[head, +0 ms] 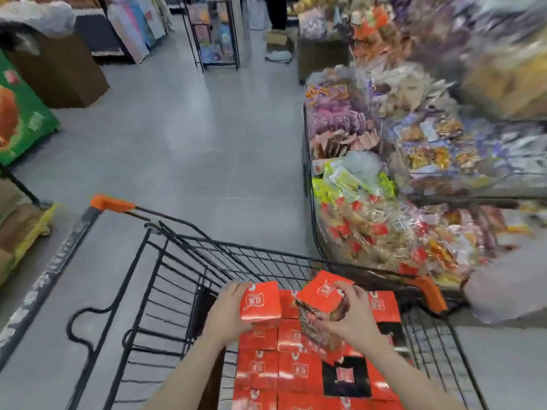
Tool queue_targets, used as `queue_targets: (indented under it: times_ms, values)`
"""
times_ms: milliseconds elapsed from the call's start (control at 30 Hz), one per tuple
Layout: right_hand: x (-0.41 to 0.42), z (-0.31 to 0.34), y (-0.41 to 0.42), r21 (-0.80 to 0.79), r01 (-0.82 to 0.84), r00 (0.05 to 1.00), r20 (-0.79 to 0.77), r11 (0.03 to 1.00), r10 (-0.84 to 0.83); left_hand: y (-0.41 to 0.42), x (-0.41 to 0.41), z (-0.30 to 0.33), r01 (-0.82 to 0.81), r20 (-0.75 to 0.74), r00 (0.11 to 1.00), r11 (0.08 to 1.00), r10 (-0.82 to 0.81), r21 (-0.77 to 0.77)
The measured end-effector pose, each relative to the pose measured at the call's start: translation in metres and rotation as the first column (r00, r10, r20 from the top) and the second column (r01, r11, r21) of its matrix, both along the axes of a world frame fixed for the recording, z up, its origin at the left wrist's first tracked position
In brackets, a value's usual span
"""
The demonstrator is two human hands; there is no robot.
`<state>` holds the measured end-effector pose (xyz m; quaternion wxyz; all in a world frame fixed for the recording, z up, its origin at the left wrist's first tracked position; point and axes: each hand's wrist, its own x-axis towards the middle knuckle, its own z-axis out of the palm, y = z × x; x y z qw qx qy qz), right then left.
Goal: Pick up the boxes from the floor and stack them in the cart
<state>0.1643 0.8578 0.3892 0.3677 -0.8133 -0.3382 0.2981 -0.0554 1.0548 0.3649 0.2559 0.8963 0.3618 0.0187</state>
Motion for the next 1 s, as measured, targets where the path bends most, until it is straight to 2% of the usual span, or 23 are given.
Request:
queue_targets:
  times_ms: [133, 333, 400, 533, 567, 633, 700, 733, 800, 833, 900, 1000]
  values:
    - [-0.016, -0.009, 0.000, -0.005, 0.103, 0.994, -0.020, 0.995, -0.103, 0.030, 0.020, -0.029, 0.091, -0.098, 0.992, 0.987, -0.078, 0.132]
    - [-0.036, -0.023, -0.009, -0.052, 0.196, 0.980, -0.033, 0.979, -0.198, 0.057, 0.015, -0.064, -0.023, -0.097, 0.995, 1.000, 0.022, -0.012]
    - [-0.042, -0.023, -0.009, -0.058, 0.216, 0.975, -0.028, 0.975, -0.218, 0.059, 0.010, -0.062, -0.028, -0.048, 0.999, 0.999, 0.026, -0.038]
    - [-0.051, -0.014, -0.001, -0.048, 0.219, 0.974, -0.041, 0.975, -0.221, 0.034, 0.003, -0.039, -0.056, 0.099, 0.994, 0.998, 0.055, 0.005]
    - [-0.054, -0.011, 0.004, -0.038, 0.212, 0.976, -0.040, 0.976, -0.214, 0.019, 0.004, -0.028, -0.044, 0.127, 0.991, 0.998, 0.050, -0.052]
    - [-0.063, -0.007, 0.014, -0.008, 0.180, 0.982, -0.047, 0.984, -0.181, -0.014, 0.012, -0.006, 0.018, 0.146, 0.989, 0.948, 0.030, -0.317]
    - [-0.074, -0.005, 0.025, 0.008, 0.134, 0.988, -0.073, 0.991, -0.133, -0.037, 0.021, 0.009, -0.005, 0.146, 0.983, 0.806, 0.114, -0.591]
    - [-0.078, -0.006, 0.029, 0.009, 0.114, 0.989, -0.098, 0.993, -0.113, -0.042, 0.024, 0.012, -0.060, 0.141, 0.969, 0.744, 0.204, -0.666]
    - [-0.083, -0.007, 0.032, 0.017, 0.054, 0.988, -0.147, 0.998, -0.051, -0.038, 0.024, 0.015, -0.159, 0.130, 0.932, 0.706, 0.337, -0.691]
    - [-0.084, -0.007, 0.032, 0.006, 0.009, 0.987, -0.163, 1.000, -0.008, -0.033, 0.022, 0.013, -0.172, 0.128, 0.929, 0.711, 0.347, -0.682]
    - [-0.083, -0.009, 0.034, -0.030, -0.071, 0.983, -0.174, 0.997, 0.064, -0.024, 0.014, 0.009, -0.126, 0.114, 0.959, 0.749, 0.260, -0.650]
    - [-0.082, -0.016, 0.042, -0.033, -0.096, 0.976, -0.200, 0.995, 0.087, -0.013, -0.003, -0.007, -0.051, 0.080, 0.989, 0.801, 0.122, -0.596]
